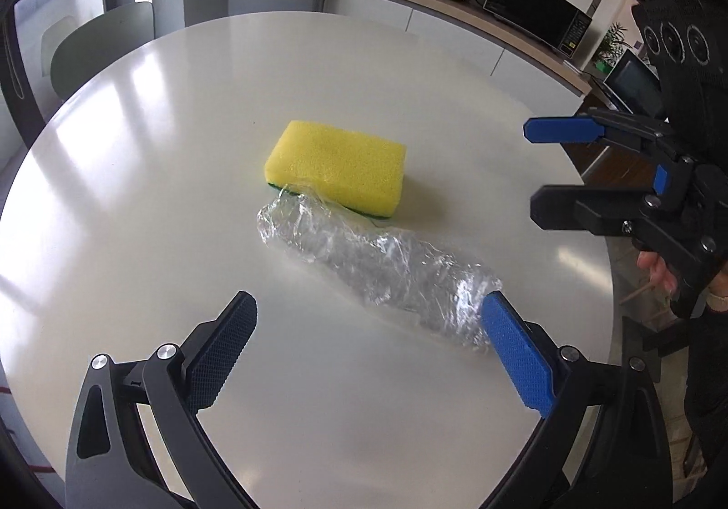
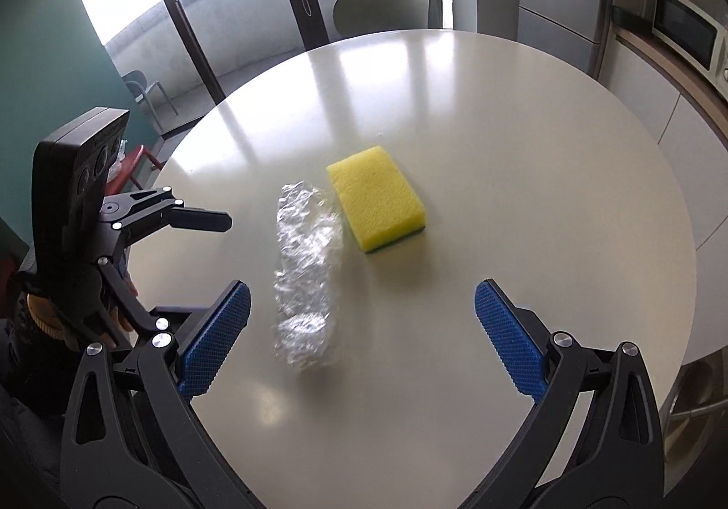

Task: Collect trash
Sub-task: 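Raise both tools from the wastebasket back toward the table, then grasp the clear plastic wrap with the left tool while the right tool grasps the yellow sponge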

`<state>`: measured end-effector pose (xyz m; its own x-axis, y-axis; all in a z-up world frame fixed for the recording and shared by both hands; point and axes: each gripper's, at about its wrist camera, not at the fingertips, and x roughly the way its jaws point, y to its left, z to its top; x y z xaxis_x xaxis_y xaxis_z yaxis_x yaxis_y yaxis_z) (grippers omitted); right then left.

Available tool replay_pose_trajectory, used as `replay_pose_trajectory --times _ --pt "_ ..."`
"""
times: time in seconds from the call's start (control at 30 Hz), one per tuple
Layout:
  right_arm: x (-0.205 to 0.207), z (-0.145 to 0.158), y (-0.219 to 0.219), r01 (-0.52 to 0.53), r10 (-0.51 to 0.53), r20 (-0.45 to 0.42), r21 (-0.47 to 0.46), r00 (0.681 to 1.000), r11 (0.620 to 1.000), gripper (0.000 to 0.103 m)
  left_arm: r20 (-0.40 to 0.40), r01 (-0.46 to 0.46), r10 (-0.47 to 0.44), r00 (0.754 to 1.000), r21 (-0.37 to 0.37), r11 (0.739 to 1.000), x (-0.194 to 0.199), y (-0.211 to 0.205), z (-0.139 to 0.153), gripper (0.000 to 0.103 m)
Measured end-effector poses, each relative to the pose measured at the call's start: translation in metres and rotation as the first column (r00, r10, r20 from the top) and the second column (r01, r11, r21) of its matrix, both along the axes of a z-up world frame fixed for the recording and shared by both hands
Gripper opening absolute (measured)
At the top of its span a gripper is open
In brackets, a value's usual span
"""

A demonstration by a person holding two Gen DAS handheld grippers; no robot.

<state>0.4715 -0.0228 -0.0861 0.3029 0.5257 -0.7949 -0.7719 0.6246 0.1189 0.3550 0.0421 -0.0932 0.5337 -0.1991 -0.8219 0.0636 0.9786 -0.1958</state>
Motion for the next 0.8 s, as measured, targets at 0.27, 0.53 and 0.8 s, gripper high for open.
replay_pose_trajectory --times 0.27,0.53,0.8 --pt "0.047 -0.017 0.044 -0.114 0.116 0.022 -0.067 0.993 0.991 0.095 -0.017 -0.016 0.017 1.000 0.036 0.999 0.022 -0.012 -0.010 0.094" --pt "0.056 -0.032 0.059 -0.183 0.183 -0.013 -0.070 0.983 0.981 0.095 -0.031 -0.010 0.010 0.999 -0.007 1.000 0.017 -0.015 -0.015 0.049" --pt "0.059 -0.042 0.077 -0.195 0.195 -0.013 -0.104 0.981 0.975 0.095 -0.015 -0.001 0.000 1.000 -0.023 1.000 -0.003 0.001 -0.011 0.028"
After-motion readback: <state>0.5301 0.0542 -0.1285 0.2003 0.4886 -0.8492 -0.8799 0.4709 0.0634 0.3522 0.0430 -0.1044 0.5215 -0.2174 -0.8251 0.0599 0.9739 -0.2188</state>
